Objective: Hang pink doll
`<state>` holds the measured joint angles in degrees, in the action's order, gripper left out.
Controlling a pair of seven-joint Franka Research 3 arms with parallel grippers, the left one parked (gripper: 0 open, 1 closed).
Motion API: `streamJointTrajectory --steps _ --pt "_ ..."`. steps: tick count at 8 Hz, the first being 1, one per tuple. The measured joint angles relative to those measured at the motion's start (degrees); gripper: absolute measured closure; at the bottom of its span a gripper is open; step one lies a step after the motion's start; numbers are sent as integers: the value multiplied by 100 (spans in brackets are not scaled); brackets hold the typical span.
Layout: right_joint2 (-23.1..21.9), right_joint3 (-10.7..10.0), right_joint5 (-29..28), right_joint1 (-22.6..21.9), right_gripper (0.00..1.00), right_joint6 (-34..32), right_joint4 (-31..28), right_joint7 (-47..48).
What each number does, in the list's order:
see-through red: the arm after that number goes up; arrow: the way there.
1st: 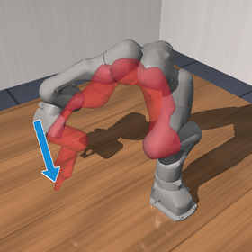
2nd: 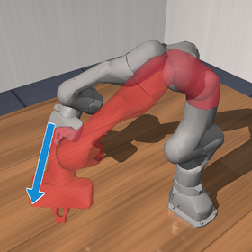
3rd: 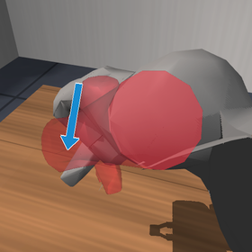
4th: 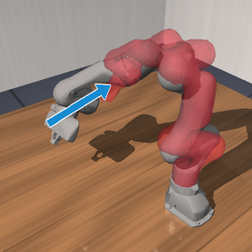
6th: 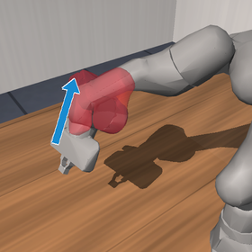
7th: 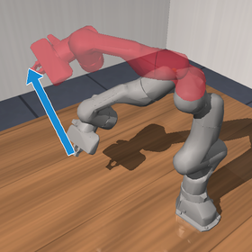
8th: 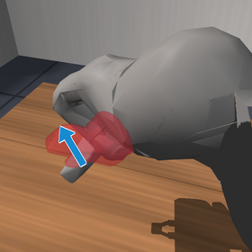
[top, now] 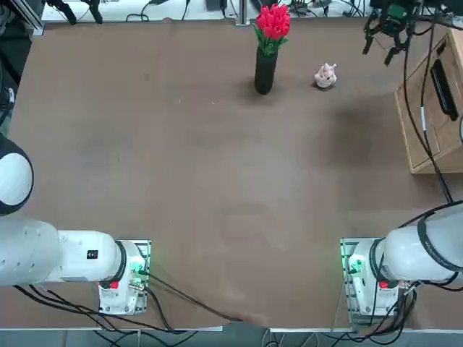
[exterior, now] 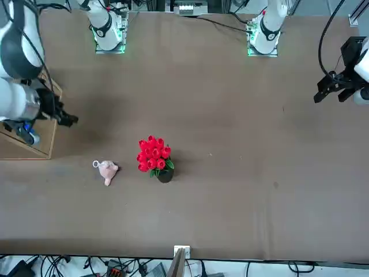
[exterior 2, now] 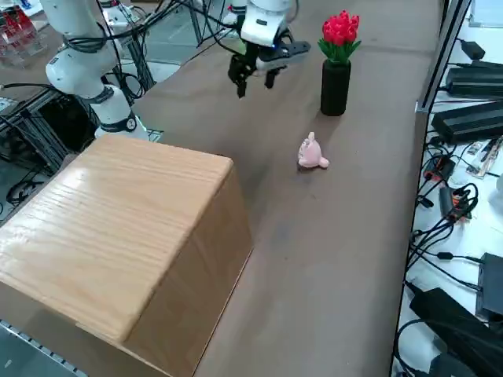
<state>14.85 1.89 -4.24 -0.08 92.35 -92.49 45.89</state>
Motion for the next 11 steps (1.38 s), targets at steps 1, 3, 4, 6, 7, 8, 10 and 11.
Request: streamJointTrajectory --steps 1,3,4,6,7,8,10,11 --pt "221 6 20 -198 0 445 -7 1079" --pt "758 11 296 -679 0 1414 -9 3002" --pt "982 11 433 -883 0 1817 -8 3658" --pt "1265 8 727 -1092 0 2726 -65 4782" --pt "1385 6 907 -1138 0 3173 -162 5141" --pt "1528 3 1153 -1175 0 3449 -237 5432" --pt "1834 2 1904 -1346 0 3689 -273 6265" --pt "1945 2 2145 -1438 0 3717 -276 6612"
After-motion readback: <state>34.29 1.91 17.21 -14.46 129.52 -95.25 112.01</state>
